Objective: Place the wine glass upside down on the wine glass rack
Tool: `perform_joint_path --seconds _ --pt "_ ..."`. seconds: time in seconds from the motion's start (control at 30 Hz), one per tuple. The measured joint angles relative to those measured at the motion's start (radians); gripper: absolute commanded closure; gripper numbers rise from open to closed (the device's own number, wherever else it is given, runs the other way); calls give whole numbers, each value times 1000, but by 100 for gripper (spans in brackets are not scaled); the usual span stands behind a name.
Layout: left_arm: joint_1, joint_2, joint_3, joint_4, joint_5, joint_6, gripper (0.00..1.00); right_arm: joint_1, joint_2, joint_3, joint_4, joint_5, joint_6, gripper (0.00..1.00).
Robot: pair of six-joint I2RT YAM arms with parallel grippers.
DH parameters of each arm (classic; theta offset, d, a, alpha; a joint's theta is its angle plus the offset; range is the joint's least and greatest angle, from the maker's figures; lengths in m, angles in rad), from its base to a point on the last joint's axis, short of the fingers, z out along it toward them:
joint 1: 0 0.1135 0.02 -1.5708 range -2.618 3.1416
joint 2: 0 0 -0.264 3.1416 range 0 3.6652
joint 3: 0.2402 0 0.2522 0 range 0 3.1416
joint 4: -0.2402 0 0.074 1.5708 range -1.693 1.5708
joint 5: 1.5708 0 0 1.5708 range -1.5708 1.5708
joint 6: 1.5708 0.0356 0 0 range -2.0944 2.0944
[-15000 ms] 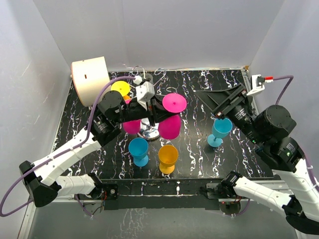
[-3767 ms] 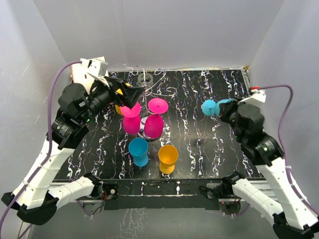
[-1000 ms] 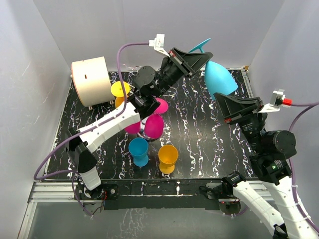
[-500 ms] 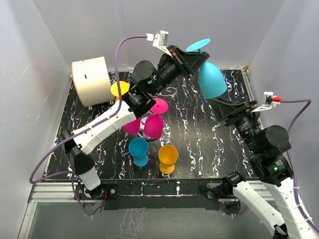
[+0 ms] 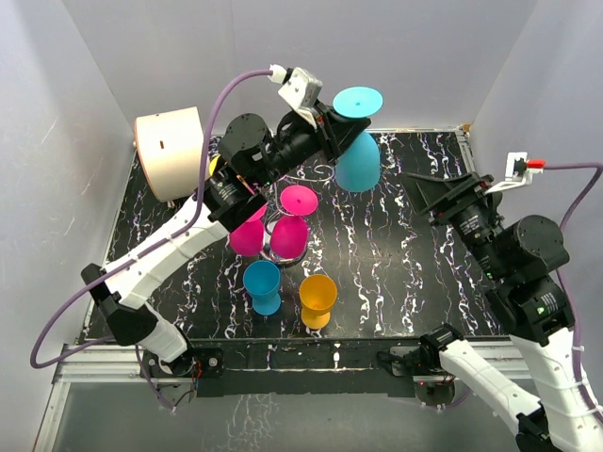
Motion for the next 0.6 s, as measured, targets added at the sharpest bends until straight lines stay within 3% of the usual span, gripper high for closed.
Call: perform_joint_path --seconds 0.37,0.6 --pt "0 -61 -145 69 130 141 100 0 228 224 -74 -150 108 36" --pt "0 -78 -224 92 124 172 100 1 254 232 -134 -66 289 39"
